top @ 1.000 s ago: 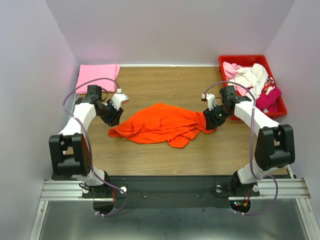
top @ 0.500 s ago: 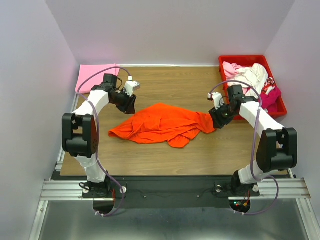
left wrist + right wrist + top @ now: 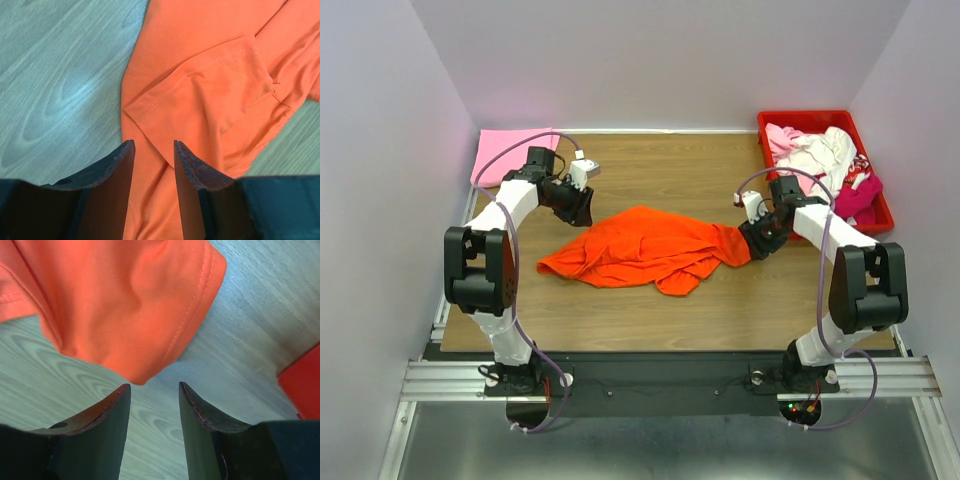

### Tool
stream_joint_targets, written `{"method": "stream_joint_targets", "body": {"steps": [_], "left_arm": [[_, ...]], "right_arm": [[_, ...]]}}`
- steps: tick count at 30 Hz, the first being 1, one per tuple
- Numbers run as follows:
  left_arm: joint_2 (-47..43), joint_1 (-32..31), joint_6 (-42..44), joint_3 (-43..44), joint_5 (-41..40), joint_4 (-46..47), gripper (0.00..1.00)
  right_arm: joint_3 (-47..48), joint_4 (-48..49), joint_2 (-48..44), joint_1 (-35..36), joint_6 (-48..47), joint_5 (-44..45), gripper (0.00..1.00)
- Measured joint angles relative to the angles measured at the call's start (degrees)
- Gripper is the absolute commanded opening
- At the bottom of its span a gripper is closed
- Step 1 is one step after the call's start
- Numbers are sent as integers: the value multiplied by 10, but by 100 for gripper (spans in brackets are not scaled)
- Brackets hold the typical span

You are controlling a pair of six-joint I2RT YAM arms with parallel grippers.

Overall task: Fold and stack the t-shirts
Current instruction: Flatten the tshirt out

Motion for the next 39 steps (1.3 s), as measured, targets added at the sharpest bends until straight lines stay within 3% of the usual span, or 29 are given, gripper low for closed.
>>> {"method": "stream_joint_targets", "body": {"steps": [9,18,26,28,39], "left_arm": [[0,0,0,0,-2,-1,48],[0,0,0,0,-5,-3,49],[0,0,-8,0,-6,-1,49],[0,0,-16,0,-6,4,49],[56,-12,-70,0,-32,54,47]], "right_arm": [[-60,29,-22,-9,-78,17,50],[-84,93,-8,-11,-85,1,49],[-83,124,3,-12,-70,-23,18],[-85,132,3,-12,-70,-25,1],[-106,143,-45,-12,-70,-26,1]]}}
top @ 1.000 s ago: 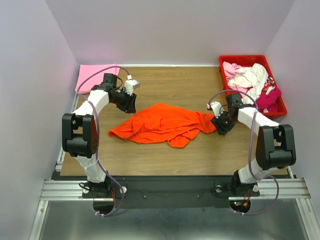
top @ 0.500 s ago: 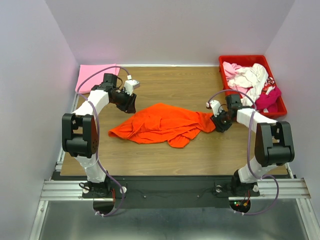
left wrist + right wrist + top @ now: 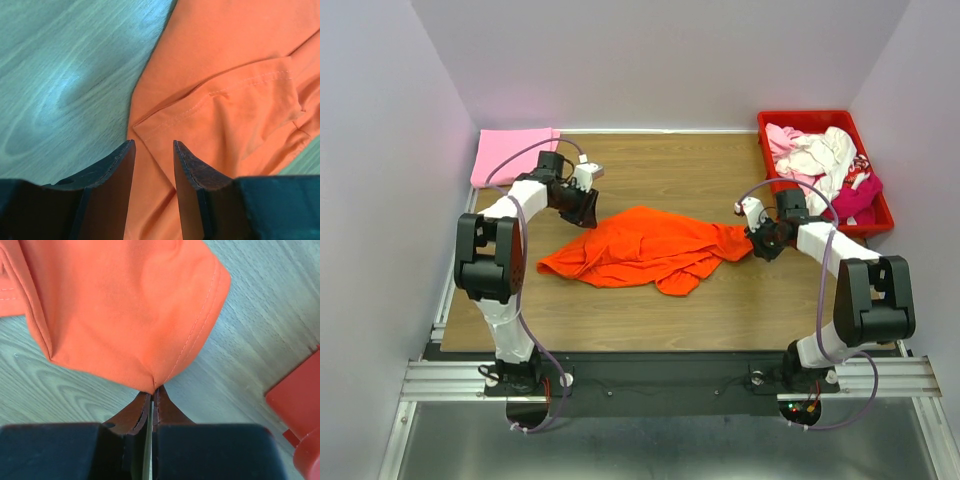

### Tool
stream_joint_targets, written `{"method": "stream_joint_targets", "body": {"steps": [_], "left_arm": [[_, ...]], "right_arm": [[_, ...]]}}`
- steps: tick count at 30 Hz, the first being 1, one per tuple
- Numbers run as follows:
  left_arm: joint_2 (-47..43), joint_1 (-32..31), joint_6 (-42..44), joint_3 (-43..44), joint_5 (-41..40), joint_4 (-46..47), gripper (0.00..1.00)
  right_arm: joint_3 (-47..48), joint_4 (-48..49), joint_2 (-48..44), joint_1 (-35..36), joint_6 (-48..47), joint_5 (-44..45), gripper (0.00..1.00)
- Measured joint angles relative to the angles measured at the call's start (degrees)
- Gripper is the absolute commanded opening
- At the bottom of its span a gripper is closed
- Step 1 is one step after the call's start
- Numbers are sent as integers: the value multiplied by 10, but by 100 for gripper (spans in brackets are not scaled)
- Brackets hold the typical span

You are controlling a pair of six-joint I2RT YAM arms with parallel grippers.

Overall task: Fold and stack the t-shirts
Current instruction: Flatten the tshirt out

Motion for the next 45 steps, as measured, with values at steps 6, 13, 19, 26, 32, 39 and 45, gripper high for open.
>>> {"method": "stream_joint_targets", "body": {"steps": [6,13,19,26,32,39,45], "left_arm": [[21,-6,-10,0,-5,3,47],[39,-7,-17,-4,-4,6,47],[56,-7,-27,-4,0,11,46],[60,-7,-33,0,12,12,45],[63,-9,-38,3,27,11,32],[68,-11,-45,10,31,12,5],[68,-11,-47,10,21,21,0]], "right_arm": [[0,0,-3,0,-1,1,0],[0,0,-3,0,-1,2,1],[0,-1,-3,0,-1,2,1],[0,-2,-3,0,-1,2,1],[0,-2,-3,0,-1,2,1],[0,-2,-3,0,-1,2,1],[3,-4,-3,0,-1,4,0]]}}
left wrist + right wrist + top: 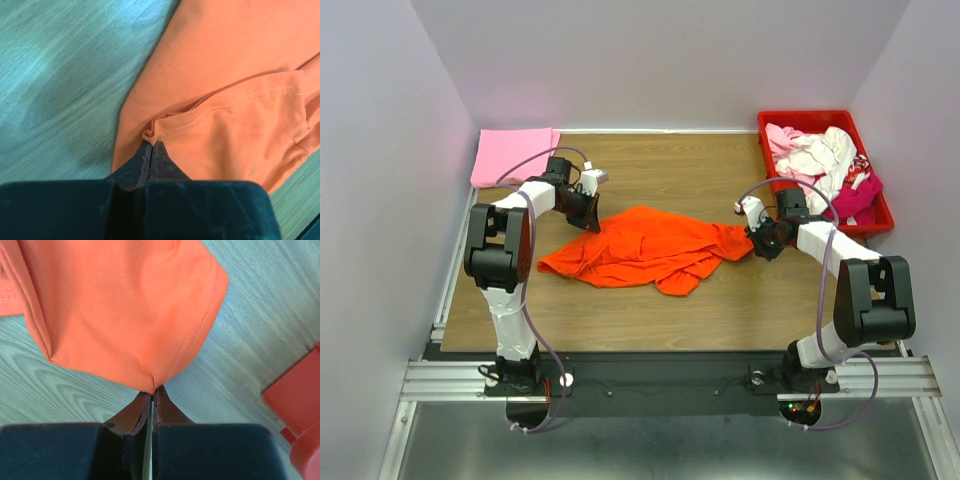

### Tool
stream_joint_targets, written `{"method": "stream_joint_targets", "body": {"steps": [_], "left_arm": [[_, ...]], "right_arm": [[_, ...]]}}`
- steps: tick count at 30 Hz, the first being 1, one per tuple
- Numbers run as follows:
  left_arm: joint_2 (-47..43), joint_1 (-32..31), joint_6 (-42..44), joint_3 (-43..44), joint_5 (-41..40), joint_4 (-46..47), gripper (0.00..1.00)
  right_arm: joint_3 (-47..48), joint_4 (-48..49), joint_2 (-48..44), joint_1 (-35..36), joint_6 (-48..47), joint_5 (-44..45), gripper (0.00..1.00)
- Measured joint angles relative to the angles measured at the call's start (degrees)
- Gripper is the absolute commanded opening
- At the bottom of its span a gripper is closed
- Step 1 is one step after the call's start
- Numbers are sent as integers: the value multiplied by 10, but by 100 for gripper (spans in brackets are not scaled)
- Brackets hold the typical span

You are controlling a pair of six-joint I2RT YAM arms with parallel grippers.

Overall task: Fold and stack the t-shirts
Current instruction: Flatten the tshirt out

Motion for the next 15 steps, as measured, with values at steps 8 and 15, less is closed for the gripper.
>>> {"method": "stream_joint_targets", "body": {"steps": [8,15], "left_arm": [[-55,29,1,18,-29,-15,0],[-139,89,9,114,-52,-30,0]], "right_arm": [[31,-18,0,0,-5,19,0],[131,-58,1,0,-7,23,1]]}}
